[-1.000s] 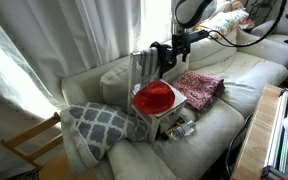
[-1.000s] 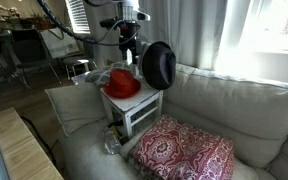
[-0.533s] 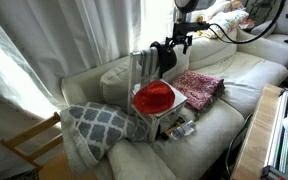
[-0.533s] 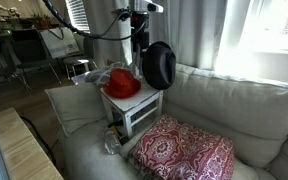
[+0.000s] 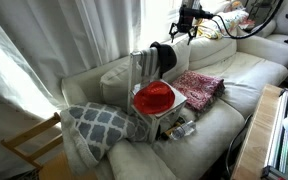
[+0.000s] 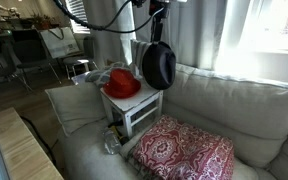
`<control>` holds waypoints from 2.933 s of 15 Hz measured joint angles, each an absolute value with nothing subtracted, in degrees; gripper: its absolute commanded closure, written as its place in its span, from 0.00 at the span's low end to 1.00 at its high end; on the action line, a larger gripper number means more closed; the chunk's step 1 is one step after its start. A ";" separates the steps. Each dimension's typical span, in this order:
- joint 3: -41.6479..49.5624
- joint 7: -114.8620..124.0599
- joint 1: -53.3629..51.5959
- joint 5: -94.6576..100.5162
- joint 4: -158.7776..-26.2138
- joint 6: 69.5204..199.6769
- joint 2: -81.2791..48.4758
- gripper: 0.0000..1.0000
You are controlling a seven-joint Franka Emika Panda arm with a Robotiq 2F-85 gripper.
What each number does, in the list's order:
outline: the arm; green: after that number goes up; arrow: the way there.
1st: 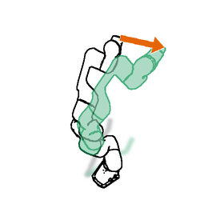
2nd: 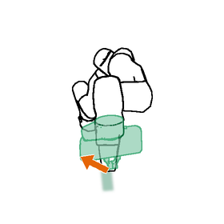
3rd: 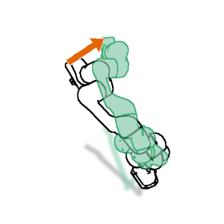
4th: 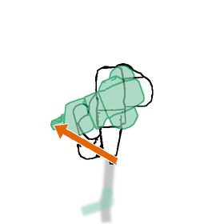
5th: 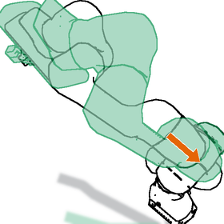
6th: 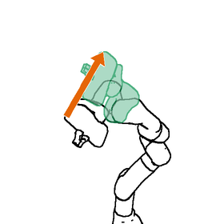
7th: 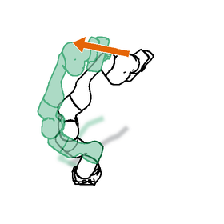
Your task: Put the hats on the seat of the chair then on the sofa
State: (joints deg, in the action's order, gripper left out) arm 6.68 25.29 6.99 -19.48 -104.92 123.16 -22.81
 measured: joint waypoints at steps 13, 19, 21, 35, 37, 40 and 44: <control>6.89 39.90 13.28 -41.86 -98.07 123.30 -33.11 0.00; 6.87 46.57 13.61 -54.11 -97.75 123.48 -37.22 0.23; 6.87 48.47 13.63 -58.00 -97.63 123.70 -38.13 0.44; 10.15 48.20 13.59 -62.76 -97.40 126.84 -35.18 0.98; 10.35 45.28 13.58 -59.90 -97.39 125.15 -33.60 0.98; 10.59 41.95 13.49 -53.77 -97.40 120.94 -30.22 0.98; 10.78 37.64 13.43 -45.68 -97.38 115.26 -24.22 0.98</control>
State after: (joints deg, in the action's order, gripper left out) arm 10.78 37.64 13.43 -45.68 -97.38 115.26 -24.22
